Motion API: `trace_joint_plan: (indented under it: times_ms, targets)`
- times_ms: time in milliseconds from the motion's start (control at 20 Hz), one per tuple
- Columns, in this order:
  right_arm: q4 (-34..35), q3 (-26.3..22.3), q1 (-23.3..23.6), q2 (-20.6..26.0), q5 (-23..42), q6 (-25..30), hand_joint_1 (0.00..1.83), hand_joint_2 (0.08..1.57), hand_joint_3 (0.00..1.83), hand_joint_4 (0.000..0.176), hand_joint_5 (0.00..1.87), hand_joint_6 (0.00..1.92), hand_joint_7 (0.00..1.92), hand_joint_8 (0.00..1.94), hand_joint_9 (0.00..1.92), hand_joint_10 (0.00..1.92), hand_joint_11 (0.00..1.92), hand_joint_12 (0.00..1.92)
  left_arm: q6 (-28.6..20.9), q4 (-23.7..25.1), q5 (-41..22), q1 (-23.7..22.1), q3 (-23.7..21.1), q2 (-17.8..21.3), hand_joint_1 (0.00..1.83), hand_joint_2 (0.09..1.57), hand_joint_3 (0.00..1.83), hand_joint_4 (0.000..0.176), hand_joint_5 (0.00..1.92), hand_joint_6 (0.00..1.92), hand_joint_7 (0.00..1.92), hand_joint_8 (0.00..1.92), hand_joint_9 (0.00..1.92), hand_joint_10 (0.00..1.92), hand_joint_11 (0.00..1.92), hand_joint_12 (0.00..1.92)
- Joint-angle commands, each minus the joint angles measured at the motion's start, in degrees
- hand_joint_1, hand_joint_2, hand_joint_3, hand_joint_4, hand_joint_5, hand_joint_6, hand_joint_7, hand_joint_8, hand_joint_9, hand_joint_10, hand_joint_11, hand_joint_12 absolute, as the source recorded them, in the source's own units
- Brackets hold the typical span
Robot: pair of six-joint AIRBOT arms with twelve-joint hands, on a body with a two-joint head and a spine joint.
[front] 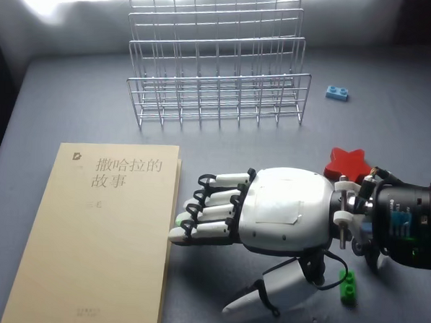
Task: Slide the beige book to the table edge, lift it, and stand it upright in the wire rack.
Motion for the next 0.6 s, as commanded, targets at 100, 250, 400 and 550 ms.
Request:
trace_joint_plan:
  times_ms: [100,250,400,550]
  targets:
    - [1.3,0.8,-0.6,-1.1,4.2,-0.3,0.05,1.11,0.0,0.0,0.23,0.01,0.26,0.01,0.26,0.01,0.0,0.8,0.0,1.2,-2.5,0.0,0.2,0.6,0.84,1.13,0.0,0.0,0.19,0.0,0.2,0.0,0.19,0.0,0.0,0.5]
    - [1.2,1.4,-0.7,-1.9,4.1,-0.4,0.05,1.11,0.0,0.0,0.24,0.01,0.26,0.0,0.27,0.01,0.0,0.79,0.0,1.2,-2.5,0.0,0.2,0.6,0.82,1.09,0.0,0.0,0.18,0.01,0.18,0.01,0.17,0.01,0.0,0.42]
    - [1.2,2.5,-0.6,-2.7,4.4,-0.3,0.06,1.11,0.0,0.0,0.23,0.0,0.25,0.0,0.25,0.0,0.0,0.76,0.0,1.2,-2.6,0.0,0.3,0.5,0.82,1.08,0.0,0.0,0.16,0.0,0.16,0.0,0.15,0.0,0.0,0.37]
    - [1.2,3.8,-0.5,-3.8,5.1,-0.3,0.06,1.11,0.0,0.0,0.23,0.0,0.26,0.01,0.26,0.01,0.0,0.8,0.0,1.2,-2.6,0.0,0.4,0.5,0.73,1.09,0.0,0.0,0.12,0.0,0.13,0.0,0.12,0.0,0.0,0.32]
